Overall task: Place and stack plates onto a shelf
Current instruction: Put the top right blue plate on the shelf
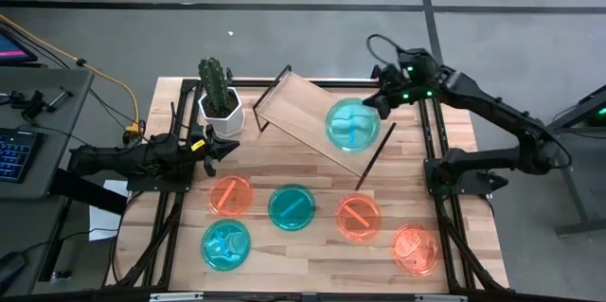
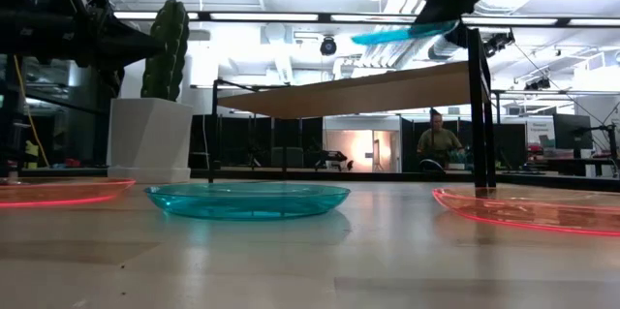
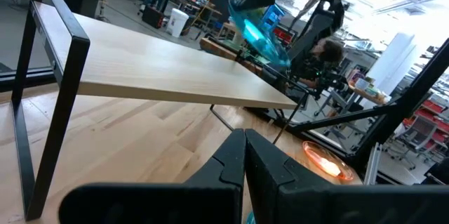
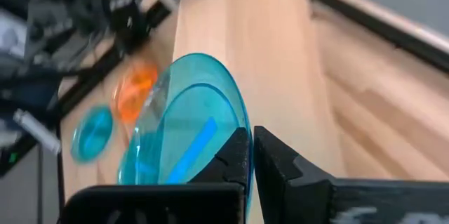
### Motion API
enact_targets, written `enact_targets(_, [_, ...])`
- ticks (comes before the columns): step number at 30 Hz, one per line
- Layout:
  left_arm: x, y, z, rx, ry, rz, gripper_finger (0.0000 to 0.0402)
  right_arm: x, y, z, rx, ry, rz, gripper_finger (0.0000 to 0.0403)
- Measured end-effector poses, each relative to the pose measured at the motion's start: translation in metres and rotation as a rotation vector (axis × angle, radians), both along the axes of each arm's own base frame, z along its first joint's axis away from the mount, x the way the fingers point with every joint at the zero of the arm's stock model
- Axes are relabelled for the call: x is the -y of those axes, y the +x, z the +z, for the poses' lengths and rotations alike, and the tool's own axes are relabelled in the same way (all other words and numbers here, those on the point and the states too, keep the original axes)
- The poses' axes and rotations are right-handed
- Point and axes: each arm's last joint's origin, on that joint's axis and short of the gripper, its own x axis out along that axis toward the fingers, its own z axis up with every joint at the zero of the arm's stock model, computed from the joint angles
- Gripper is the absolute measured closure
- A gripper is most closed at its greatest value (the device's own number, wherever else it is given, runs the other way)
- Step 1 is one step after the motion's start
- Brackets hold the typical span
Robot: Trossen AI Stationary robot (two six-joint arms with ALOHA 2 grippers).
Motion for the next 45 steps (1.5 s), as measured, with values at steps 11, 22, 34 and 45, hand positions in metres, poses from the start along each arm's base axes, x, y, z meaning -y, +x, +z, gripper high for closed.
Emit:
enact_targets(11, [0.0, 0.0, 0.0, 0.0, 0.0, 0.0, 0.0401, 0.003, 0.026, -0.032, -0.168, 0.019, 0.096, 0.0403])
enact_targets(22, [0.0, 0.0, 0.0, 0.0, 0.0, 0.0, 0.0401, 0.007, 0.023, -0.037, -0.279, -0.061, 0.008, 0.0403])
enact_targets(34, [0.0, 0.0, 0.0, 0.0, 0.0, 0.0, 0.0401, 0.007, 0.02, -0.039, -0.34, -0.073, -0.031, 0.0403])
enact_targets(45, [0.0, 0.0, 0.0, 0.0, 0.0, 0.0, 0.0401, 0.005, 0.022, -0.024, -0.267, -0.022, 0.0, 0.0363])
